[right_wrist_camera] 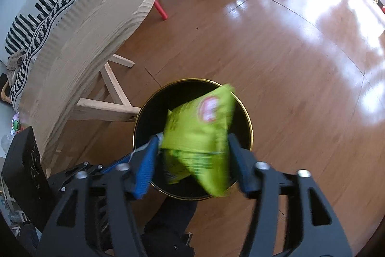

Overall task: Collect trash
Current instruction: 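Carry both items over the black bin and open both grippers to drop them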

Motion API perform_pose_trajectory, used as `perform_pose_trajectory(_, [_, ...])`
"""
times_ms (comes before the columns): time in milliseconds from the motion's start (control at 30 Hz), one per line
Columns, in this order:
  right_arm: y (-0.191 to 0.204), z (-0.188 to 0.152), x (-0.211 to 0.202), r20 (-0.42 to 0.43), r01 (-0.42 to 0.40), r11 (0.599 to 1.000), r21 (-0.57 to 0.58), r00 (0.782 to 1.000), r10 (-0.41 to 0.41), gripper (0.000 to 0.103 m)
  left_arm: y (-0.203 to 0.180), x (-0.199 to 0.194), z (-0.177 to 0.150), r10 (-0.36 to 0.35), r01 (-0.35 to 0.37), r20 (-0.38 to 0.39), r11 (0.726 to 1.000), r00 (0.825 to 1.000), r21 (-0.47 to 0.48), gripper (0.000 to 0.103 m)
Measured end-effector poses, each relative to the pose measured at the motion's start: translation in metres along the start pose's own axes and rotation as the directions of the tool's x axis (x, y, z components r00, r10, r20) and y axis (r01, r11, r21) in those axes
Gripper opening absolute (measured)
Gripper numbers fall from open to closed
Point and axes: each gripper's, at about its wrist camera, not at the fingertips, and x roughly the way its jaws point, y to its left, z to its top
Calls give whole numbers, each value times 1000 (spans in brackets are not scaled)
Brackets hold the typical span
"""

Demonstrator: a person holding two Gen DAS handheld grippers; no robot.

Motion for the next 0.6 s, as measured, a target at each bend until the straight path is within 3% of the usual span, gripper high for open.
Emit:
perform_pose_trajectory(33, [0, 0, -3, 14, -2, 1000, 0, 1000, 2, 76, 0, -1, -1, -11, 11, -8, 1000, 1000, -8, 24])
perform_pose_trajectory(100, [1, 0, -10, 39, 16, 1000, -2, 999, -16, 77, 1, -4, -4, -22, 22, -3, 1000, 1000, -18, 62])
perform_pose_trajectory(133, [1, -1, -13, 48, 24, 1000, -1, 999, -24, 77, 0, -10, -5, -16, 17, 15, 1000, 1000, -22, 67])
perform_pose_trajectory(267, [16, -5, -45, 127, 61, 998, -18, 990, -58, 81, -5, -53, -10, -27, 27, 56, 1000, 998, -3, 75])
perform_pose_trajectory(367, [54, -9, -77, 220, 87, 992, -94, 973, -64, 88, 4, -126, -26, 23, -28, 167, 999, 986, 23, 91])
perform_pose_trajectory(467, [132, -17, -112, 329, 77, 967, -244, 944, 7, 95, 40, -212, -57, 139, -136, 287, 990, 948, -29, 97])
perform_pose_trajectory(500, [156, -21, -117, 342, 62, 956, -288, 939, 42, 96, 49, -227, -64, 169, -162, 300, 986, 939, -47, 97])
perform_pose_trajectory(600, [241, -37, -125, 326, -20, 899, -437, 928, 179, 96, 102, -290, -110, 314, -283, 332, 949, 890, -140, 97])
